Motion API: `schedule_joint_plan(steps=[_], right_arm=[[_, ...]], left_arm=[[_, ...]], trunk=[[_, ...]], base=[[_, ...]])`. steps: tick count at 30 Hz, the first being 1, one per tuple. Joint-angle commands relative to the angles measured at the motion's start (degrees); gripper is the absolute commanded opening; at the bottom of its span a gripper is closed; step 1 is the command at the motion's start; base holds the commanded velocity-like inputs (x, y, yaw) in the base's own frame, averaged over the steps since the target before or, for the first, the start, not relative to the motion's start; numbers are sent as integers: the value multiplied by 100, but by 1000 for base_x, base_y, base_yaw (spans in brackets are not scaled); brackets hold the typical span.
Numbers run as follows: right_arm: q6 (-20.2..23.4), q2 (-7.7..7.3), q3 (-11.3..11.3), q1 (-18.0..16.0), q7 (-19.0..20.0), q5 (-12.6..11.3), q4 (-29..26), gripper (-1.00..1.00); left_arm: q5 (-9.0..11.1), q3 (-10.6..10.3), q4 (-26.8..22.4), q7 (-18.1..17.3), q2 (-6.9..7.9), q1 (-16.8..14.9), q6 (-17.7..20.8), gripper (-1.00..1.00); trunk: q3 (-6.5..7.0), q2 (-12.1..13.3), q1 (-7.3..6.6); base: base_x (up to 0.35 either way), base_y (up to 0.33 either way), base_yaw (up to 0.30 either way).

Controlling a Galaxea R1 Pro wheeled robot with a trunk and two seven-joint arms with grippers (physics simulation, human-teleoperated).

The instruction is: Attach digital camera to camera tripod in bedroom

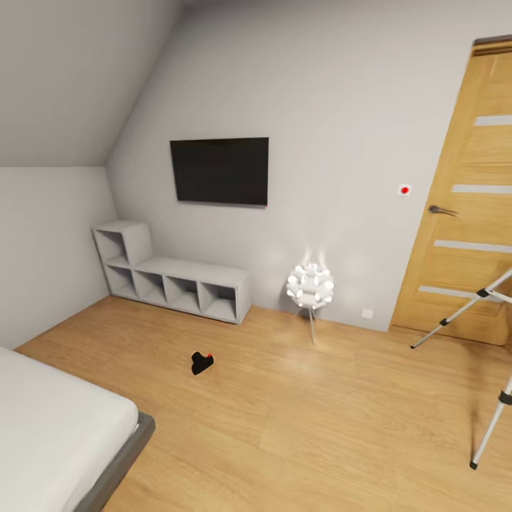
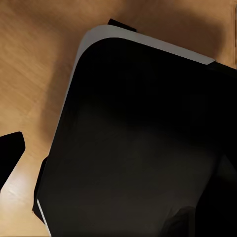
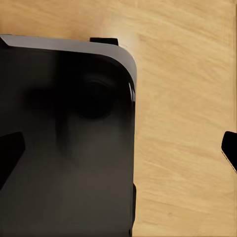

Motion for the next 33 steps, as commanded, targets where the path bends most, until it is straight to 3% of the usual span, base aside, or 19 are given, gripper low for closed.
schedule_joint_plan(steps=[1, 33], right_arm=[[-9, 0, 4, 2, -15, 12, -5, 100], [-29, -3, -9, 0, -7, 9, 4, 100]], left_arm=[[18, 0, -2, 9, -1, -1, -12, 100], [35, 1, -2, 9, -1, -1, 9, 100]], trunk=[[-5, -2, 3], [-5, -2, 3]], base=[[321, 0, 0], [322, 0, -20]])
